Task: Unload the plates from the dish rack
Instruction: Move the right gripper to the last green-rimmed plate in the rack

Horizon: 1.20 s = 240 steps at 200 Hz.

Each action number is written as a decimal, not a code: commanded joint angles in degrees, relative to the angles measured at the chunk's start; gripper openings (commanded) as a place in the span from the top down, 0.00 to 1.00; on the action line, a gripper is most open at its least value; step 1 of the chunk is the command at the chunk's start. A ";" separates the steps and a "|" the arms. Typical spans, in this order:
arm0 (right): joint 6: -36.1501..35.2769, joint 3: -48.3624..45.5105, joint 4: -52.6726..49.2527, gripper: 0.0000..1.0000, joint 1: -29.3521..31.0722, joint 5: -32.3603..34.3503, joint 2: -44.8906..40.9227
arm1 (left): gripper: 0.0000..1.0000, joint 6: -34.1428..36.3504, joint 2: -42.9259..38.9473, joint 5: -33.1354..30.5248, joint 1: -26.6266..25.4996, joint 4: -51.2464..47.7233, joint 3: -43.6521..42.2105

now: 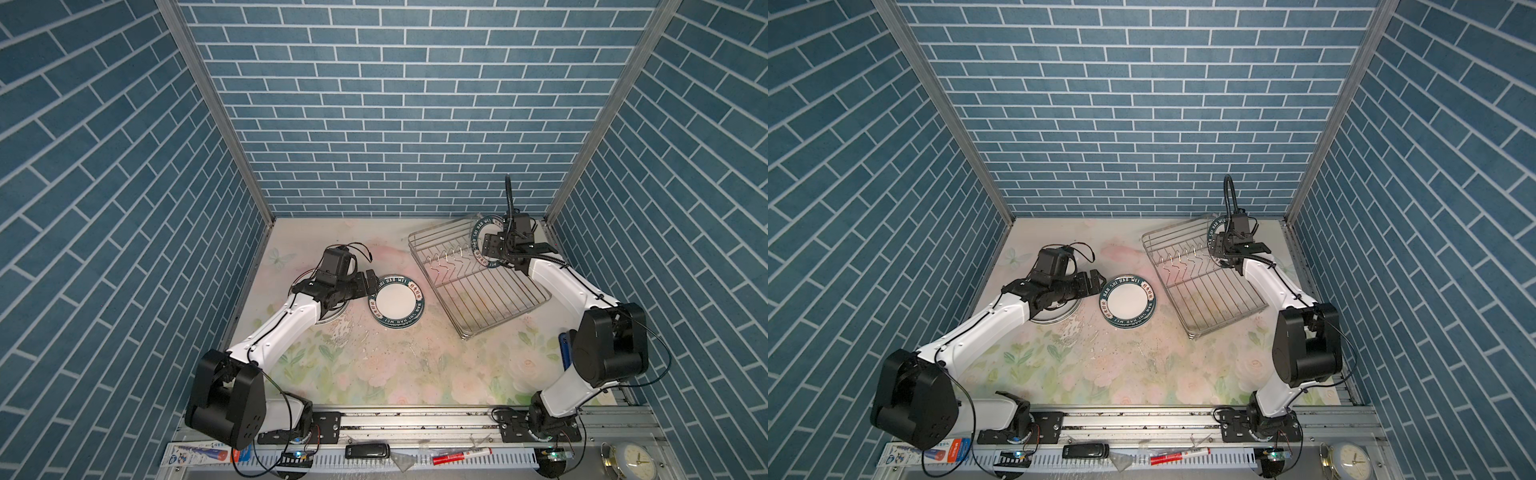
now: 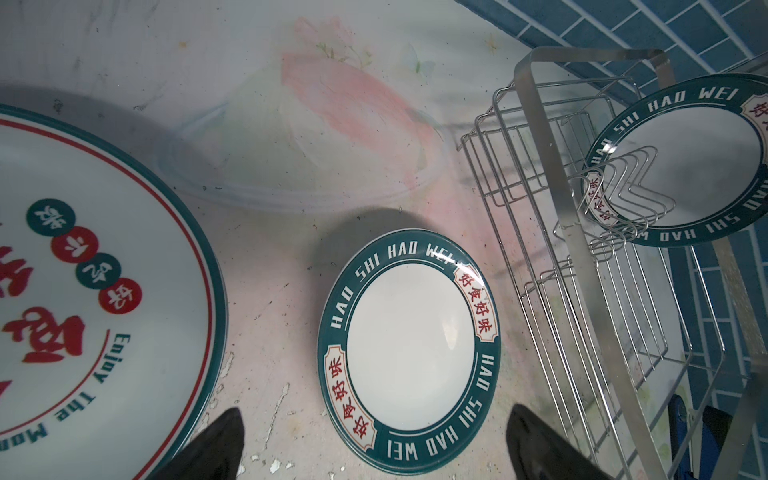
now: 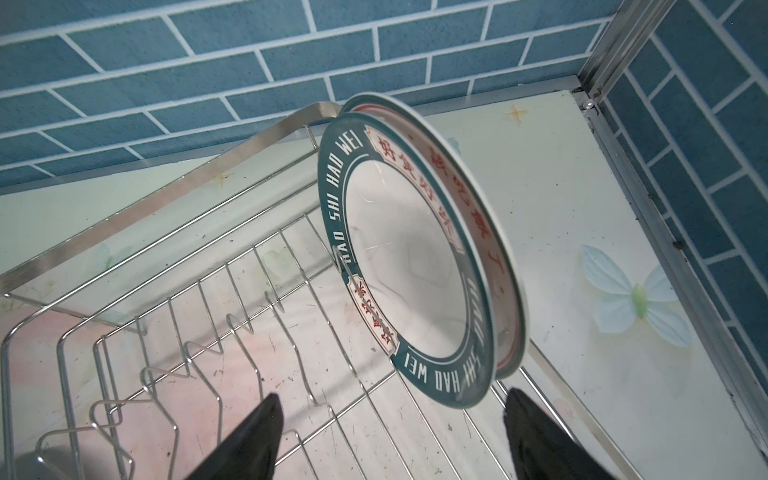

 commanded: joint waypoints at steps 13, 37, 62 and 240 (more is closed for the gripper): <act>-2.57 3.25 -1.64 0.17 -1.20 -1.36 1.19 | 0.01 -0.58 -0.42 -0.76 -0.10 -0.04 -0.28; -2.95 3.51 -1.23 0.18 -2.14 -2.36 2.04 | 0.01 -0.58 -0.94 -0.60 -0.08 0.43 -0.48; -2.95 3.78 -0.68 0.20 -3.10 -3.35 3.44 | 0.01 -0.71 -1.54 -0.43 -0.10 1.30 -0.93; -6.22 3.05 5.73 0.39 -5.44 -10.25 7.28 | 0.01 -0.40 -1.21 -0.03 -0.10 1.32 -0.94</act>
